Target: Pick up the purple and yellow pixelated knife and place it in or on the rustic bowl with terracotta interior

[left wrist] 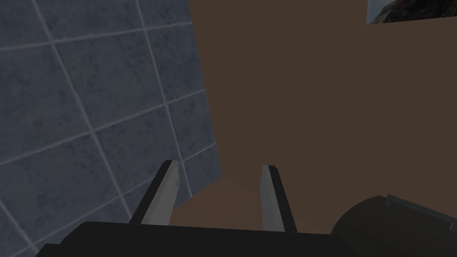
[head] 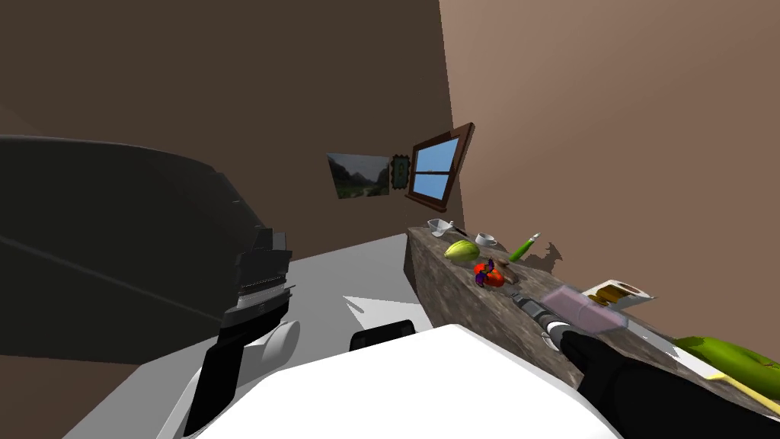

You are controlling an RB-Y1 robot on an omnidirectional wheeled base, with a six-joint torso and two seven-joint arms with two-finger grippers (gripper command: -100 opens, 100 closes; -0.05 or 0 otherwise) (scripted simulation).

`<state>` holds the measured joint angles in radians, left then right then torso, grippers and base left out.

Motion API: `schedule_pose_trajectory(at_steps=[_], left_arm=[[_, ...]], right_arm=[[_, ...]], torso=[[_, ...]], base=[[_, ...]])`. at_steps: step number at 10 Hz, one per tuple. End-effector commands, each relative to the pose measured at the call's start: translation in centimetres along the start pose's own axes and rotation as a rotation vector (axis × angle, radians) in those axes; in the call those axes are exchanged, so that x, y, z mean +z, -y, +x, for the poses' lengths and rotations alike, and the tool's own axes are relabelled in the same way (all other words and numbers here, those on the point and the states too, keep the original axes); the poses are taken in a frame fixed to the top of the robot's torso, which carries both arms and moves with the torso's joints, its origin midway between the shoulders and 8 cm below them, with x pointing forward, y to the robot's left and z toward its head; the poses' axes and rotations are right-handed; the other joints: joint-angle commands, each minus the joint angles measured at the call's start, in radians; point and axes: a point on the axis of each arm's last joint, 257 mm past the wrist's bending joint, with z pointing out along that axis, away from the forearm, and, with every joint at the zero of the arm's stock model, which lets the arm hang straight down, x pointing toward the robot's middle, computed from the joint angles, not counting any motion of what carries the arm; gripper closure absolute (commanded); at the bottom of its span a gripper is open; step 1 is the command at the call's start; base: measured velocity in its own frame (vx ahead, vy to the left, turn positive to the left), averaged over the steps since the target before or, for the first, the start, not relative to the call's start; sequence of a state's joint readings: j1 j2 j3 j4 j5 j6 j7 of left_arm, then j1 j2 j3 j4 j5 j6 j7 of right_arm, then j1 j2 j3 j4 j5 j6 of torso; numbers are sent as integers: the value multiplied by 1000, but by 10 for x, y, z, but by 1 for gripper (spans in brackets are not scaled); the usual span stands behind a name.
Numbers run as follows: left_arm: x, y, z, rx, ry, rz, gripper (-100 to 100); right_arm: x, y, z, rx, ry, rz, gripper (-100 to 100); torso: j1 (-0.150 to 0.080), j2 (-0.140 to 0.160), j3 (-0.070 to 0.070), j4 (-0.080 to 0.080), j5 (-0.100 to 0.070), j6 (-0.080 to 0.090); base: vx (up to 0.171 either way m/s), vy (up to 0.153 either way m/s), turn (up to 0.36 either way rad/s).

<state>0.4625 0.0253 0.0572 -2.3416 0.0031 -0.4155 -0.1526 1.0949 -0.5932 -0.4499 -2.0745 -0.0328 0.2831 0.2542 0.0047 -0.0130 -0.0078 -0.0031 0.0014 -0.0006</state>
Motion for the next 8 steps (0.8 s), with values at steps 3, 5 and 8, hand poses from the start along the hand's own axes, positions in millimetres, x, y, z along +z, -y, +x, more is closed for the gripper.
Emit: schedule_pose_trajectory(at_steps=[3, 5, 8], left_arm=[[0, 0, 0, 0, 0, 0, 0], [0, 0, 0, 0, 0, 0, 0], [0, 0, 0, 0, 0, 0, 0]], right_arm=[[-1, 37, -12, -112, -20, 88, -100], [-3, 54, -17, -160, -30, 127, -100], [-5, 74, -24, -227, -46, 174, -100]], torso=[[3, -1, 0, 0, 0, 0], [2, -1, 0, 0, 0, 0], [-1, 2, 1, 0, 0, 0]], base=[[202, 116, -39], [180, 110, -29], [172, 79, -26]])
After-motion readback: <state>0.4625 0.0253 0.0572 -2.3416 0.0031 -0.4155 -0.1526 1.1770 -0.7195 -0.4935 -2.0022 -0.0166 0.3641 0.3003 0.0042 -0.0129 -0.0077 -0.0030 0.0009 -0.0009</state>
